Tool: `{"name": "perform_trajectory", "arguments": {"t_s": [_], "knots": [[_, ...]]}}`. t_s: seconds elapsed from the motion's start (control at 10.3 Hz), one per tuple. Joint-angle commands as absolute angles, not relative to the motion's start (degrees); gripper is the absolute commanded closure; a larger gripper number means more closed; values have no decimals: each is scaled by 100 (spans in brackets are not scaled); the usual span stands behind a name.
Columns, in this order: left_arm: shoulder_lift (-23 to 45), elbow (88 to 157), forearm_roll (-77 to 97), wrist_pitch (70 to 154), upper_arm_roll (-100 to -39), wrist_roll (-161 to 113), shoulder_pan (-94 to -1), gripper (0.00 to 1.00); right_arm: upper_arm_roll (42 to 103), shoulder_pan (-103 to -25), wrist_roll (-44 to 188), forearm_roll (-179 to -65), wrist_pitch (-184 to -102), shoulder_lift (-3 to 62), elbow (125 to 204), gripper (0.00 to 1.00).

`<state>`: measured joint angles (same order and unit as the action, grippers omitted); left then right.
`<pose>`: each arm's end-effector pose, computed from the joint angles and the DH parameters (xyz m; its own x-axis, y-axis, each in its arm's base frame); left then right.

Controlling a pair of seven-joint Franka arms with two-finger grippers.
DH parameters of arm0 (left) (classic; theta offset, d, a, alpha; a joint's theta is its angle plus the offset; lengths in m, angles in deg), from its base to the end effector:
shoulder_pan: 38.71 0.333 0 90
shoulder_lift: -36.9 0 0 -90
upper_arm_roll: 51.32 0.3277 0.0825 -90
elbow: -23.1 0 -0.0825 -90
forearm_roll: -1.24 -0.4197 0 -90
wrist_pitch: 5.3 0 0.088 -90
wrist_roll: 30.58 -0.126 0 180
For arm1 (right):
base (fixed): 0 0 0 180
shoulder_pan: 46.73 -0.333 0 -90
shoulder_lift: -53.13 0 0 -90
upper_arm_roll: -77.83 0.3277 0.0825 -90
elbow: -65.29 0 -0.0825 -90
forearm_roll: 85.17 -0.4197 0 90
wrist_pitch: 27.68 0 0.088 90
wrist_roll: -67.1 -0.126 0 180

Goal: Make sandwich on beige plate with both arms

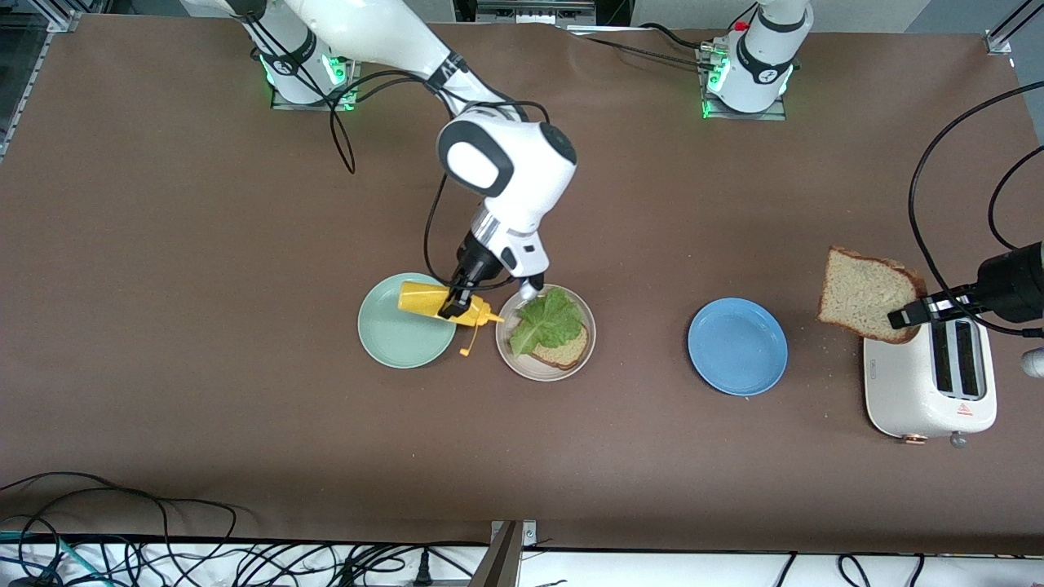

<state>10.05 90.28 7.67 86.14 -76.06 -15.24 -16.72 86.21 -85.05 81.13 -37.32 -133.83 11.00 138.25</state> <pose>0.7212 0.0208 0.5380 0.9649 0.2478 -0.0866 0.2623 -0.9219 0.2850 0.6023 0.4958 0.3053 0.3233 0.8784 -0.3521 0.8396 -0.0946 0.5349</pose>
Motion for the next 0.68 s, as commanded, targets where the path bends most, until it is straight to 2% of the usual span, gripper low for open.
{"name": "perform_trajectory", "arguments": {"t_s": [0.0,0.19,0.29,0.58], "knots": [[817,9024,1090,8619,-7584,-812,-2076,100,8688,-8138,8309,-4566,-13560,1287,13622,100],[562,9016,1100,8751,-7584,-152,-2594,100,8688,-7734,8616,-5340,-13920,1375,13621,100],[474,9024,1091,9100,-7584,287,-2823,100,8688,-7445,8869,-5918,-14148,1384,13621,100],[315,9629,1100,10715,-7575,1632,-3631,100,8679,-6495,10316,-8088,-14492,1533,13621,100]]}}
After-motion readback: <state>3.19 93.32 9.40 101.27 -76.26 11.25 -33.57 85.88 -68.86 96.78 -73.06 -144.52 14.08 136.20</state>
